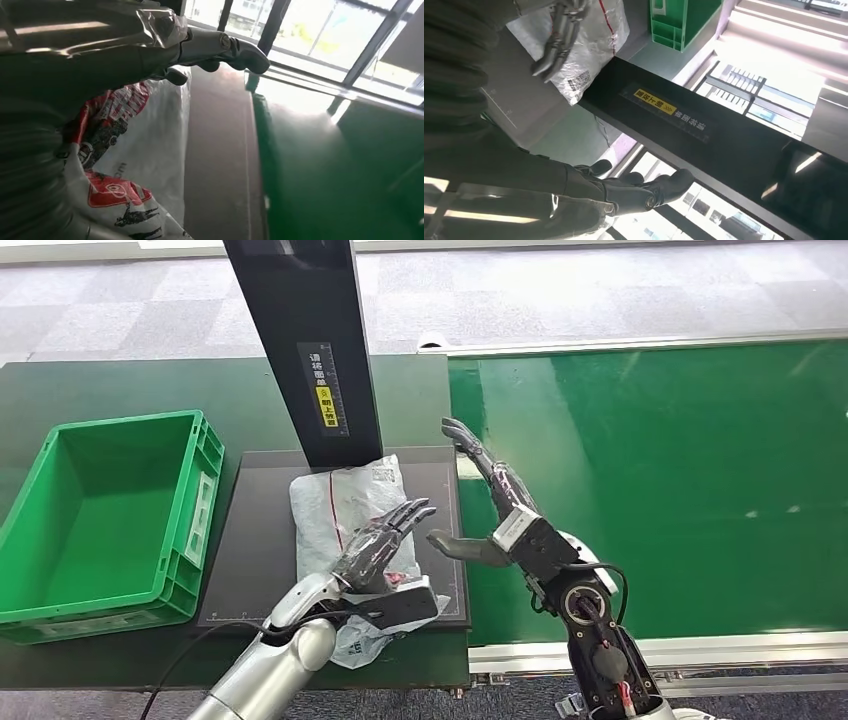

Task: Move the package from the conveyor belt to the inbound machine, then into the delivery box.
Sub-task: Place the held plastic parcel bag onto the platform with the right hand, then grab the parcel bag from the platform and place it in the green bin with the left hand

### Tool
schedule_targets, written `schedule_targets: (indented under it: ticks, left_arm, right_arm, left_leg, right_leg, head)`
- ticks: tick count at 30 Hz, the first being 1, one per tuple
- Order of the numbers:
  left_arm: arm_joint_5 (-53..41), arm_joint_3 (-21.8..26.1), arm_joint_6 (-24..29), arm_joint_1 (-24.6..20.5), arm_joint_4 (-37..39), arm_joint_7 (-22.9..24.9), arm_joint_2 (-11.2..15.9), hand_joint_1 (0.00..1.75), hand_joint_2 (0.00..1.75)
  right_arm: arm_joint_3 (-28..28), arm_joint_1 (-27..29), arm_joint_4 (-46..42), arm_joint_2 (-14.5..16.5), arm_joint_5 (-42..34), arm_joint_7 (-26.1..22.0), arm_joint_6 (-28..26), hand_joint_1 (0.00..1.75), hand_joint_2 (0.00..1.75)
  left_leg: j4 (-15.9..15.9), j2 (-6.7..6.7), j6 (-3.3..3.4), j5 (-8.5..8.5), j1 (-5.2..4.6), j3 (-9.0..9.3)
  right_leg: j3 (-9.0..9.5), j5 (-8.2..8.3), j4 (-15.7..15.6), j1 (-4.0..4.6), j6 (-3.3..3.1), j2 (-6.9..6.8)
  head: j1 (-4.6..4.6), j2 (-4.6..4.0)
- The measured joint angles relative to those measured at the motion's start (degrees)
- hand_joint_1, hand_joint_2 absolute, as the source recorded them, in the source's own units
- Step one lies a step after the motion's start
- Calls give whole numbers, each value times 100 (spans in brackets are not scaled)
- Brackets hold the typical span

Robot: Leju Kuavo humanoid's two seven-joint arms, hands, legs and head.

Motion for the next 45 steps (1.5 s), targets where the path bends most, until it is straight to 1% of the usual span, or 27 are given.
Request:
schedule_targets:
  ticks: [4,5,8,9,10,15,20,24,35,38,40,41,44,45]
  left_arm:
    - [-293,-234,-20,-518,1008,116,-156,0,175]
    - [-299,-260,-46,-626,1205,115,-192,13,175]
    - [-285,-299,-178,-881,1636,94,-272,143,175]
    - [-282,-305,-229,-947,1745,83,-291,174,175]
    - [-273,-310,-278,-1006,1841,73,-308,175,175]
    - [-199,-320,-426,-1208,2154,-23,-349,175,175]
    - [-74,-320,-327,-1262,2239,-251,-335,175,175]
    - [-46,-320,-233,-1261,2241,-358,-303,175,175]
    - [-10,-320,-200,-1259,2239,-413,-271,175,175]
    - [161,-304,-54,-1215,2141,-612,-251,175,175]
    - [359,-270,49,-1140,1907,-787,-208,175,175]
    - [464,-249,79,-1089,1749,-850,-180,168,175]
    - [769,-174,86,-904,1034,-898,-51,39,175]
    - [837,-149,73,-849,747,-873,6,2,175]
  right_arm:
    - [-172,59,-158,28,-60,-18,-31,0,175]
    - [-209,61,-174,33,-74,-20,-35,0,175]
    - [-290,62,-191,46,-108,-28,-51,0,175]
    - [-314,62,-192,48,-115,-32,-61,0,175]
    - [-338,63,-192,50,-122,-37,-71,0,175]
    - [-423,73,-211,48,-144,-60,-100,0,175]
    - [-495,120,-258,36,-195,-88,-162,0,175]
    - [-528,164,-294,14,-214,-92,-191,0,175]
    - [-567,210,-331,-9,-216,-93,-194,0,175]
    - [-582,247,-381,-11,-218,-97,-202,0,175]
    - [-610,293,-428,-16,-221,-101,-215,0,175]
    - [-623,319,-452,-20,-222,-104,-226,0,175]
    - [-662,395,-533,-36,-223,-109,-272,0,175]
    - [-680,418,-560,-42,-221,-109,-289,0,175]
  left_leg:
    - [0,1,0,0,0,2]
    - [0,2,0,1,0,3]
    - [0,1,0,1,1,5]
    - [-1,2,0,1,1,6]
    - [-1,1,0,1,1,6]
    - [-1,2,0,1,0,9]
    - [-1,2,0,1,1,9]
    - [-1,2,0,1,1,8]
    - [-1,2,0,1,1,8]
    - [-1,2,0,1,1,8]
    - [-1,2,0,1,1,7]
    - [-1,2,0,1,1,6]
    - [-1,2,0,1,1,4]
    - [-1,2,0,1,1,3]
  right_leg:
    - [2,3,0,0,-1,1]
    - [3,4,0,0,-1,2]
    - [6,4,1,0,-1,0]
    - [7,4,1,0,-1,0]
    - [8,4,1,0,-1,0]
    - [10,4,1,0,-1,1]
    - [10,4,1,0,-1,1]
    - [9,4,1,1,-1,1]
    - [9,4,1,1,-1,1]
    - [9,4,1,1,-1,1]
    - [8,4,1,1,-1,1]
    - [8,3,1,1,-1,1]
    - [6,3,1,1,-1,1]
    - [5,3,1,1,-1,1]
  head:
    - [-1,0]
    - [-1,0]
    - [-1,0]
    - [-1,0]
    - [-1,0]
    - [-1,0]
    - [-1,0]
    - [-1,0]
    - [-1,0]
    - [-1,0]
    - [-1,0]
    - [-1,0]
    - [-1,0]
    - [0,0]
